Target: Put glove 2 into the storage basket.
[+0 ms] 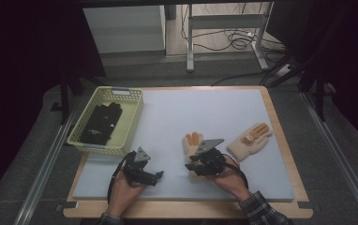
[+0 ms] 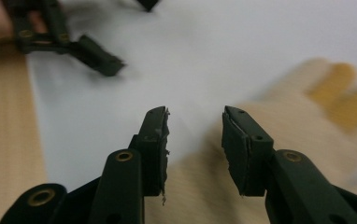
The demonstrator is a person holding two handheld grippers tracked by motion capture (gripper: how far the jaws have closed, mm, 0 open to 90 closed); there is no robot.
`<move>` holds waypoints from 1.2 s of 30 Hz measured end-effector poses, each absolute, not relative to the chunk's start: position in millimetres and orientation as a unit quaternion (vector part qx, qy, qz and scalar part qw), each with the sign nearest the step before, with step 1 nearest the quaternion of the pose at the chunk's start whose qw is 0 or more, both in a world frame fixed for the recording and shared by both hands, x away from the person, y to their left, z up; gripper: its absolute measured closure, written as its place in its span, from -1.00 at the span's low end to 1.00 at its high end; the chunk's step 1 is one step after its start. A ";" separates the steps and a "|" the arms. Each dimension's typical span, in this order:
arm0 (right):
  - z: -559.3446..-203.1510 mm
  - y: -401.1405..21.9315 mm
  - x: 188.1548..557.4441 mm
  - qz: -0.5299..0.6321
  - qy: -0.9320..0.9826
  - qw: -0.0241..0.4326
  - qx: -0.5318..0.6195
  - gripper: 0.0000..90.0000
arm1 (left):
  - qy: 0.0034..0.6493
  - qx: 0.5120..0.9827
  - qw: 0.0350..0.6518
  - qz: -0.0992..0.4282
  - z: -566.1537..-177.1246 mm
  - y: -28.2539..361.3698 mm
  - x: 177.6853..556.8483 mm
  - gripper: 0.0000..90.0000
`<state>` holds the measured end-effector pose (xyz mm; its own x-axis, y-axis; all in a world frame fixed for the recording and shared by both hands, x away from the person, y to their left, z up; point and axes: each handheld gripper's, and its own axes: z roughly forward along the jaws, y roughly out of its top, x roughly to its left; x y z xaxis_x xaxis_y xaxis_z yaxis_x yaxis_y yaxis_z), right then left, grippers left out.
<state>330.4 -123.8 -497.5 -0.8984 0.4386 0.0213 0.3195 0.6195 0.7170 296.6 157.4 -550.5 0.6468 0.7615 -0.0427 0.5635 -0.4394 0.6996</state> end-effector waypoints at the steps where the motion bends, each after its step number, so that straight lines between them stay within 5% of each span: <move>1: -496.4 -130.3 334.0 0.381 0.893 0.085 0.222 0.29 | 0.396 0.837 0.351 0.141 -550.5 157.4 296.6 -0.95; 23: -486.4 -251.1 388.0 0.355 0.827 0.194 0.391 0.00 | 0.395 0.837 0.350 0.141 -550.4 157.7 296.8 -0.95; 36: -506.7 -292.3 405.9 0.326 0.787 0.214 0.478 -0.26 | 0.395 0.837 0.351 0.141 -550.4 157.6 296.7 -0.95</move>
<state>405.9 -292.3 -506.7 -0.4520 0.8916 -0.0262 0.6125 0.3315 0.7176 296.7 157.6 -550.4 0.6478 0.7607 -0.0419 0.5633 -0.4412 0.6986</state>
